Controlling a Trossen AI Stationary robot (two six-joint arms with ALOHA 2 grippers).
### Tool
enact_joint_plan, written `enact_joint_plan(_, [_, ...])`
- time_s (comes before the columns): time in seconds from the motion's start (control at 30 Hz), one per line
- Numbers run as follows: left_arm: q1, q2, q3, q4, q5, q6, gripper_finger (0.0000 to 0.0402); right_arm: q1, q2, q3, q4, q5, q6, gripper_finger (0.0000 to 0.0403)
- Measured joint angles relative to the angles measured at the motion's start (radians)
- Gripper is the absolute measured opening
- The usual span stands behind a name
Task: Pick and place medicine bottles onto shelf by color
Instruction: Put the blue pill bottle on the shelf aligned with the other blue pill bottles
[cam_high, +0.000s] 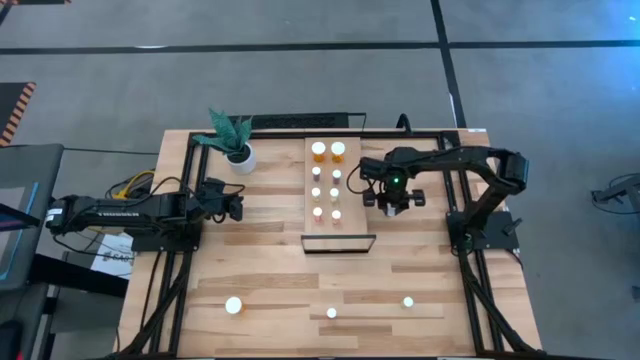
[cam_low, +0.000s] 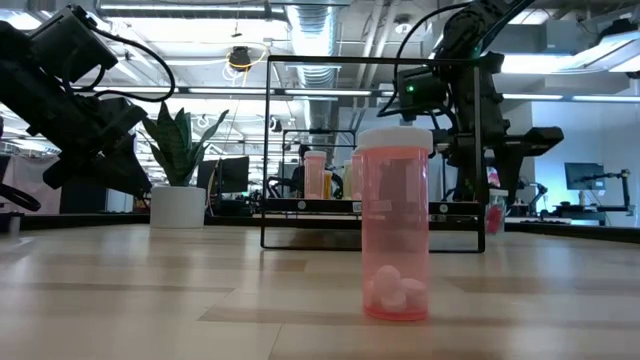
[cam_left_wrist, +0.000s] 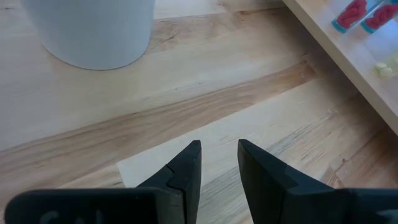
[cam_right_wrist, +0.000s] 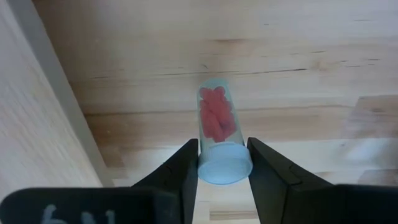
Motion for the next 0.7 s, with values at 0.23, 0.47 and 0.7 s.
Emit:
enact_joint_plan(0.23, [0.000, 0.000, 0.000, 0.000, 0.000, 0.000, 0.0091, 0.013, 0.000, 0.000, 0.025, 0.006, 0.005, 0.0138])
enact_joint_plan(0.47, [0.000, 0.000, 0.000, 0.000, 0.000, 0.000, 0.0091, 0.015, 0.001, 0.000, 0.042, 0.028, 0.000, 0.0141])
enact_joint_plan(0.7, [0.000, 0.000, 0.000, 0.000, 0.000, 0.000, 0.0091, 0.019, 0.001, 0.000, 0.051, 0.041, -0.004, 0.0155])
